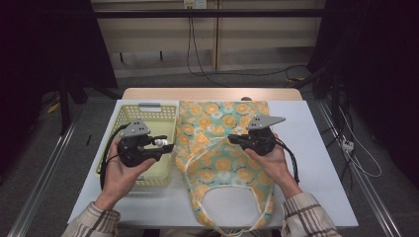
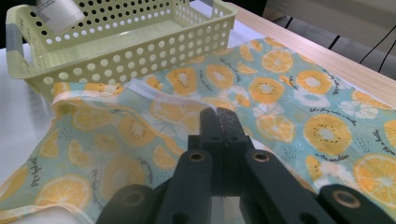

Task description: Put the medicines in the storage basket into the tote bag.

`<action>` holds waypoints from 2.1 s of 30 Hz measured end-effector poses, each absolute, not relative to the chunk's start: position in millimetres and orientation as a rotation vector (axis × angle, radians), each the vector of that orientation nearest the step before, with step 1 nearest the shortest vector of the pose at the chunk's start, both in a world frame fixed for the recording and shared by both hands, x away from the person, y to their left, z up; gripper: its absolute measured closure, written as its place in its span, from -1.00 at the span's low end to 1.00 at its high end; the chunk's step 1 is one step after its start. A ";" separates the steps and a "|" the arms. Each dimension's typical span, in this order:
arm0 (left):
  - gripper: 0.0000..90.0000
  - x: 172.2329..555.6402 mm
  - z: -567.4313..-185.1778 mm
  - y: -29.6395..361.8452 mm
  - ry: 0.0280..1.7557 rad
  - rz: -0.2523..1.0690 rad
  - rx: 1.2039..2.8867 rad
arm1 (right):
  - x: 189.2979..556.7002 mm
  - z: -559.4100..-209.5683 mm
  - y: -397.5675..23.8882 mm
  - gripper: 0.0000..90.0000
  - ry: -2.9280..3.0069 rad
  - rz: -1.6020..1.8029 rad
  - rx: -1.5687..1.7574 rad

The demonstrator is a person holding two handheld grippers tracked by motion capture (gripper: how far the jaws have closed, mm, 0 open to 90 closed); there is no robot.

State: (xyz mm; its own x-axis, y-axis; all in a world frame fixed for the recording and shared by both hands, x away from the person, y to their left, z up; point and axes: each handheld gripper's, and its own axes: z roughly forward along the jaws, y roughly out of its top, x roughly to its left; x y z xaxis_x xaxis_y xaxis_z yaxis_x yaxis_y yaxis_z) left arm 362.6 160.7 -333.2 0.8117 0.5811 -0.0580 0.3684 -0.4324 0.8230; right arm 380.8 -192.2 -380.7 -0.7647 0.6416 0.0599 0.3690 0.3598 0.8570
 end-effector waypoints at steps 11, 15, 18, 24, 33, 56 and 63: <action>0.34 348.3 -331.9 117.8 0.586 0.230 2.094 | 381.8 -381.0 -193.1 1.00 2.335 1.362 0.898; 0.34 344.8 -334.0 102.2 0.547 0.194 2.105 | 381.5 -381.1 -192.5 1.00 2.332 1.363 0.901; 0.34 342.5 -338.8 89.6 0.526 0.195 2.121 | 381.4 -381.0 -192.1 1.00 2.329 1.363 0.903; 0.34 340.7 -349.2 62.7 0.496 0.167 2.145 | 382.2 -380.4 -193.8 1.00 2.330 1.370 0.900; 0.34 362.0 -372.9 39.0 0.503 0.139 2.176 | 381.0 -377.0 -195.1 1.00 2.317 1.378 0.900; 0.34 386.9 -425.8 3.1 0.562 0.110 2.246 | 380.4 -373.0 -197.4 1.00 2.299 1.385 0.894; 0.33 393.2 -435.8 -2.6 0.564 0.138 2.281 | 380.3 -373.9 -196.3 1.00 2.307 1.382 0.894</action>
State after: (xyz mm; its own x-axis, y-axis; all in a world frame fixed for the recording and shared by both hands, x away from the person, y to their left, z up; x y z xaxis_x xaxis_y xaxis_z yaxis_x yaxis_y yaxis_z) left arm 393.2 -2.6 -435.8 0.8962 0.4376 -0.0730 0.3544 -0.6071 0.7112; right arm 380.3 -196.3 -373.9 -0.7586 0.6494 0.0540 0.3540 0.3411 0.8708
